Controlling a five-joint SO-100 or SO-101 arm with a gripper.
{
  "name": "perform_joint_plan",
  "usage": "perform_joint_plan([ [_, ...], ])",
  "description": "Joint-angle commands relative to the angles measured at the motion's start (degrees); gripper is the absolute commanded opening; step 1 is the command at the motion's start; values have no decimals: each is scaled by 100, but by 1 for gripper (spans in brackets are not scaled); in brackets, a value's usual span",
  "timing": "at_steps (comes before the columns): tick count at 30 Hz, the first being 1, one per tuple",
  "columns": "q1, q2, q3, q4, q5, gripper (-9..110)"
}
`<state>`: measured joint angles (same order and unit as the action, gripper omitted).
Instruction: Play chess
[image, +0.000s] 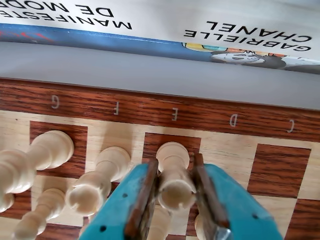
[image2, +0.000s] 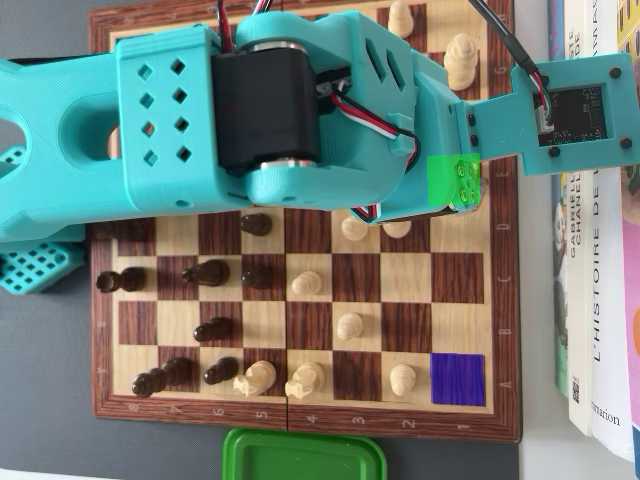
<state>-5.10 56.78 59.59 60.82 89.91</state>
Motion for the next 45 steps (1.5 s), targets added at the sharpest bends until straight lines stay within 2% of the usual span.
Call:
perform_joint_plan([
  [1, 44, 70, -44, -26, -35, 14],
  [16, -18, 97, -88, -18, -35, 19],
  [45, -114, 1767, 712, -9, 26, 19],
])
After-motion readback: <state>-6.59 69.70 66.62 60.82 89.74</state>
